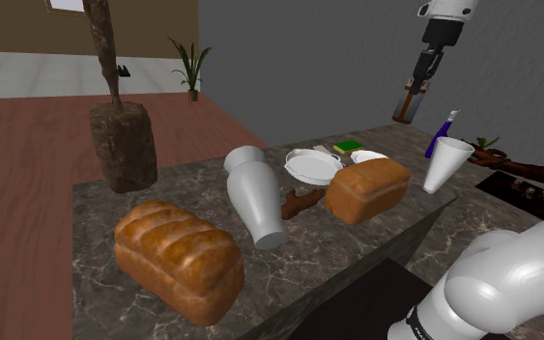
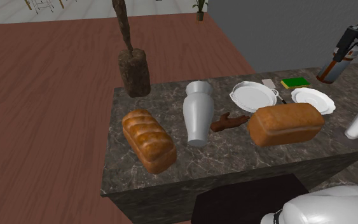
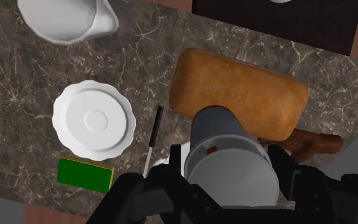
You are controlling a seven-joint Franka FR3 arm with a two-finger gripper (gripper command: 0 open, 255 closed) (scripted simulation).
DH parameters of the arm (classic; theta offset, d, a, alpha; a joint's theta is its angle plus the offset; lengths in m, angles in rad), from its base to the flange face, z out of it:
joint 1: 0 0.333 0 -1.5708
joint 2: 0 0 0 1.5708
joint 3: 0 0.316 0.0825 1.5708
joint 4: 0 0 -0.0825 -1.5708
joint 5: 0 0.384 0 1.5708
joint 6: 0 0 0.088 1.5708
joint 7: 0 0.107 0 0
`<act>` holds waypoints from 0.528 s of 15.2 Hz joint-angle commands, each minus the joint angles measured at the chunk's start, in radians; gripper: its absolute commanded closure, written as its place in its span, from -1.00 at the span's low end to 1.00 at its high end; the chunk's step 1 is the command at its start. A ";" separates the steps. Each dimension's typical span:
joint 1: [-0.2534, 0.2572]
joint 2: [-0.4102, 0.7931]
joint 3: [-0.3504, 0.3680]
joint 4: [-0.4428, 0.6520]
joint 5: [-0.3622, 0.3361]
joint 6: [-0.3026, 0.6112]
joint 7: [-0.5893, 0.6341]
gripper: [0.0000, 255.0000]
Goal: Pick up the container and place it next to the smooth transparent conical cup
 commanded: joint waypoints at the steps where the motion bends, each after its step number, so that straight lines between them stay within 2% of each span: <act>1: -0.010 0.032 -0.046 0.038 -0.006 0.000 -0.061 1.00; 8: -0.049 0.164 -0.215 0.173 0.007 0.007 -0.277 1.00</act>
